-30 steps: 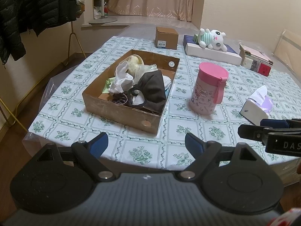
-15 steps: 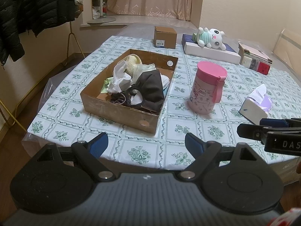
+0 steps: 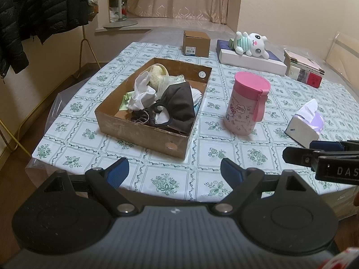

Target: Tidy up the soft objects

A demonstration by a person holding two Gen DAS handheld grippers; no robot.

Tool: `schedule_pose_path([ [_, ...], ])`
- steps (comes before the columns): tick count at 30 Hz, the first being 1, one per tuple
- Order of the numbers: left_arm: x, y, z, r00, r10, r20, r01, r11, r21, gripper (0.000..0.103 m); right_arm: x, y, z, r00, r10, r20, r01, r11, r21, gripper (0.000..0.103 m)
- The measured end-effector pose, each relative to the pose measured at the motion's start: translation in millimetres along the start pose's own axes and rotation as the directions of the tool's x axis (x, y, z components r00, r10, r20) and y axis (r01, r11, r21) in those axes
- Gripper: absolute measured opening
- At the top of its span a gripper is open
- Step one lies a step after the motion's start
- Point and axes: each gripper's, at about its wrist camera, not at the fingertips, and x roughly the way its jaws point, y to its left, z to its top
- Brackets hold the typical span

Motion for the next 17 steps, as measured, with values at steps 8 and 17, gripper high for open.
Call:
schedule_pose_path([
  [8, 0.4, -1.1, -0.5, 1.000, 0.000, -0.001, 0.000, 1.000, 0.000, 0.087, 0.2, -1.1, -0.9, 1.000, 0.000, -0.001, 0.000, 1.000, 0.002, 0.072],
  [17, 1.1, -4.6, -3.4, 1.000, -0.010, 0.009, 0.010, 1.000, 0.008, 0.087, 0.6, -0.8, -0.6, 1.000, 0.001, 0.000, -0.001, 1.000, 0.004, 0.072],
])
